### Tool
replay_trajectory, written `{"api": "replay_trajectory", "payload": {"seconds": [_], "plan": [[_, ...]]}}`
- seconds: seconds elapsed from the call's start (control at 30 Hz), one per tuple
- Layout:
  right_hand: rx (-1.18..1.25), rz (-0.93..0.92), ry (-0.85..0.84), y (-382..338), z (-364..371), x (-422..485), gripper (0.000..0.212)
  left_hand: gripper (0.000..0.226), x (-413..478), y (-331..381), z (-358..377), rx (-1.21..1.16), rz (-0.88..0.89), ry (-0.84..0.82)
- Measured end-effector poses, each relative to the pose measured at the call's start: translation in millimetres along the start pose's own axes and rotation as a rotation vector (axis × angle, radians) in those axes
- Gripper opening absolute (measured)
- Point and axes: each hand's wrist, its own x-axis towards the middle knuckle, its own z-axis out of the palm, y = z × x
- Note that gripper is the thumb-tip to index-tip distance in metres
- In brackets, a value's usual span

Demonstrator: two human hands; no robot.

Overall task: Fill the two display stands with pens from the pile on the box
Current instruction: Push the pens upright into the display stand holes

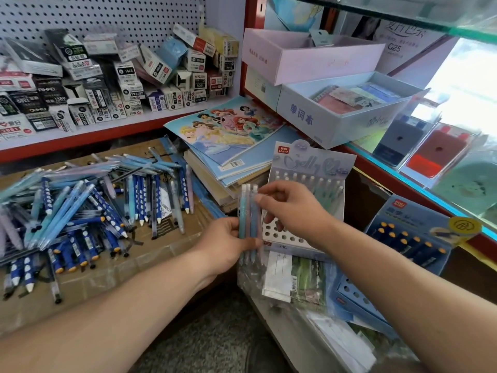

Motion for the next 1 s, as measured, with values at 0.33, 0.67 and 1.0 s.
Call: {"api": "replay_trajectory", "payload": {"seconds": [0.33, 0.67, 1.0], "plan": [[0.076, 0.078, 0.029, 3.2, -9.8, -0.3, 0.02, 0.02, 0.5, 4.8, 3.6, -0.051, -0.012, -0.014], [-0.241, -0.089, 0.5, 20.7, -40.9, 8.6, 0.01, 0.021, 2.4, 3.4, -3.3, 0.027, -0.025, 0.055], [-0.375, -0.036, 0.414, 42.6, -30.4, 23.0, 0.008, 0.022, 3.7, 0.6, 0.9, 0.044, -0.032, 0.042]]}}
